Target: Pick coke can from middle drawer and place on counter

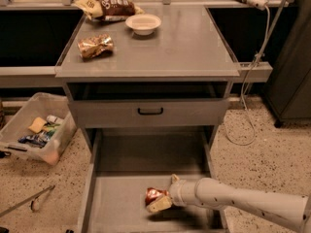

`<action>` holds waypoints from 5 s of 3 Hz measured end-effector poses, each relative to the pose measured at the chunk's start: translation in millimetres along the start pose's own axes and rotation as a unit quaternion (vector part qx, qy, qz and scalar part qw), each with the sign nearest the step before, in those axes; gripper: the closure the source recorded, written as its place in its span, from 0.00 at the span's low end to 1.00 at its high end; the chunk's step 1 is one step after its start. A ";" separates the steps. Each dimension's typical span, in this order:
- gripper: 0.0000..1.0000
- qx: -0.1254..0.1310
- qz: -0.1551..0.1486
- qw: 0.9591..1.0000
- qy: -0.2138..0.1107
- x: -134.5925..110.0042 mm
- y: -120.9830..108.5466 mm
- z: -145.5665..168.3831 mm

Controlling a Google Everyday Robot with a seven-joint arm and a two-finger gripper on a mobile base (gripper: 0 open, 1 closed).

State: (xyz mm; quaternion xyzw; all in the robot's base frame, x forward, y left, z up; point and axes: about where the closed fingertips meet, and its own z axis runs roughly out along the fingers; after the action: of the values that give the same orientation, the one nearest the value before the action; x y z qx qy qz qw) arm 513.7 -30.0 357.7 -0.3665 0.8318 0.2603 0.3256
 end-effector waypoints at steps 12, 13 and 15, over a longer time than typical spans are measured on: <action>1.00 -0.024 -0.092 0.970 -0.222 -392.4 22.4 -322.8; 1.00 -0.037 -0.118 0.961 -0.248 -460.3 25.9 -367.2; 1.00 -0.025 -0.123 0.955 -0.267 -477.8 16.4 -388.2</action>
Offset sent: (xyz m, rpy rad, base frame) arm 0.0000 0.0000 0.0000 0.0000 0.0000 0.0000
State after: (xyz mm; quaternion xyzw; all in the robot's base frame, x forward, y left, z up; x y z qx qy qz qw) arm 612.8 -70.7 964.2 -0.3911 0.6560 0.3270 0.5566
